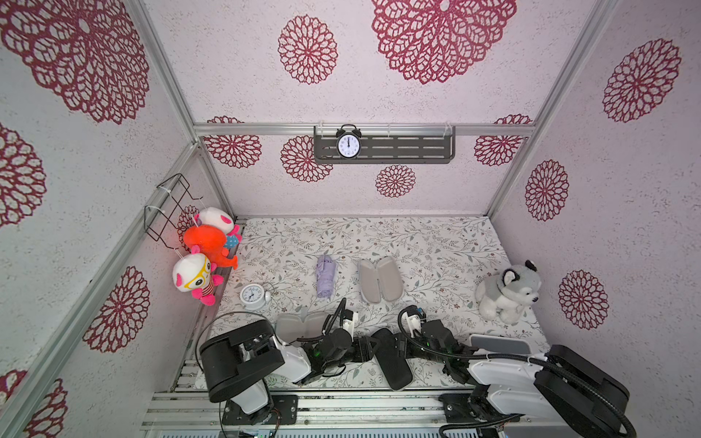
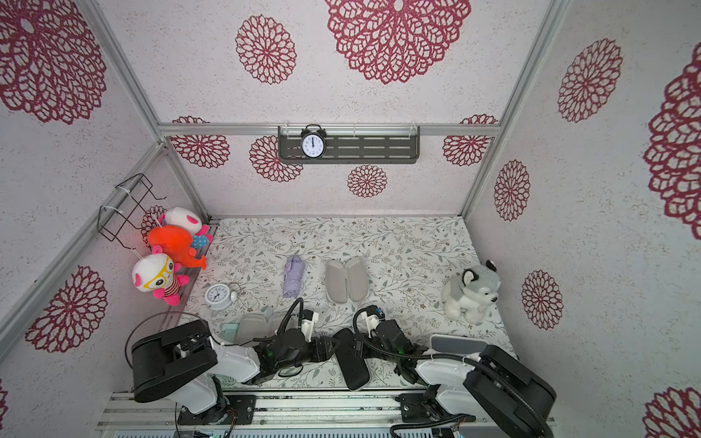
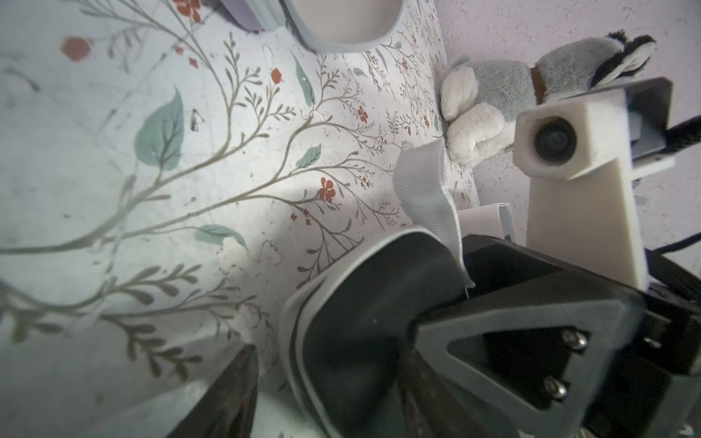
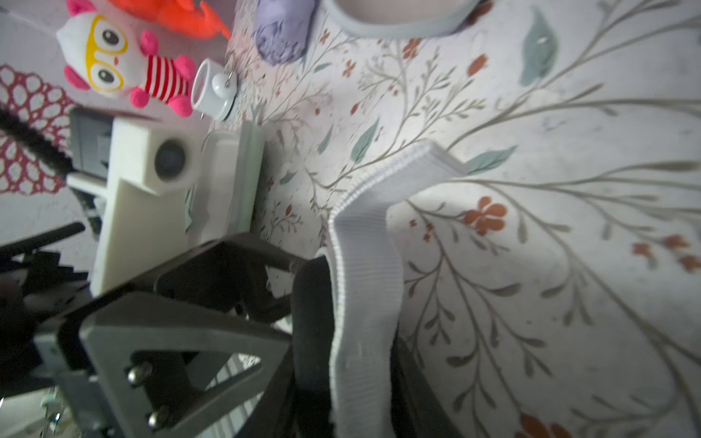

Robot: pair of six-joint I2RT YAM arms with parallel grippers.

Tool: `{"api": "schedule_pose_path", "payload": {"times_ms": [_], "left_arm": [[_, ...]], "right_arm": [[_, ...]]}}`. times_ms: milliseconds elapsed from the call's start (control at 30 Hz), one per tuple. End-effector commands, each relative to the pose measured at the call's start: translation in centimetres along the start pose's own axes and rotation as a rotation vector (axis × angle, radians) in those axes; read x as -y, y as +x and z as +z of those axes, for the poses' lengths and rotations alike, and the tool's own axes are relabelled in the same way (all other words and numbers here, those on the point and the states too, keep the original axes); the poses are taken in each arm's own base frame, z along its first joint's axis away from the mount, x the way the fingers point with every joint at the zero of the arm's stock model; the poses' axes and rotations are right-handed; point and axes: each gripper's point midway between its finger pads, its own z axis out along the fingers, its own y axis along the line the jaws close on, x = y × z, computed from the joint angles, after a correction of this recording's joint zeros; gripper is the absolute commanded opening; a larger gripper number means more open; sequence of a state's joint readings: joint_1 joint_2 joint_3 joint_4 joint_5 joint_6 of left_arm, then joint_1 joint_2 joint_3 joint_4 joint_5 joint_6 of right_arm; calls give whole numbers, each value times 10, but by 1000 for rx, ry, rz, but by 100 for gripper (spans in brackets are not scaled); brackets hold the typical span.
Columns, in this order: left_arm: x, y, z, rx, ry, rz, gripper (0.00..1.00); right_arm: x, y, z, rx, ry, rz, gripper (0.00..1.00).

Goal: Put umbrellas into zippered umbrella sleeves
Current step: Pick up the umbrella sleeve at the center of the board.

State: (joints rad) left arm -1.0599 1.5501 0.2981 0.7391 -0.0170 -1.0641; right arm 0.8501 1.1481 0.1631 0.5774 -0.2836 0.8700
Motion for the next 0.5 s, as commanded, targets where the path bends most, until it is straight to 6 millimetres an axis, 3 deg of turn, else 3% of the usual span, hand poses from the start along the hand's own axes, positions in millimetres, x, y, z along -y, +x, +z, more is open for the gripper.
{"api": "schedule_pose_path", "payload": {"times_ms": [0, 167, 333, 467], "left_arm": [[1, -5, -7, 6, -10, 97, 73], [37, -10, -13, 27, 166, 83, 79], [87, -26, -25, 99, 335, 162, 93], [116, -45, -34, 181, 431, 206, 92]], "right_arm": [[-62, -37, -14, 72, -181, -104, 0], [-73, -67, -26, 169, -200, -115, 0], [-113, -94, -43, 265, -326, -155, 0], [-137, -99, -50, 275, -396, -167, 0]]}}
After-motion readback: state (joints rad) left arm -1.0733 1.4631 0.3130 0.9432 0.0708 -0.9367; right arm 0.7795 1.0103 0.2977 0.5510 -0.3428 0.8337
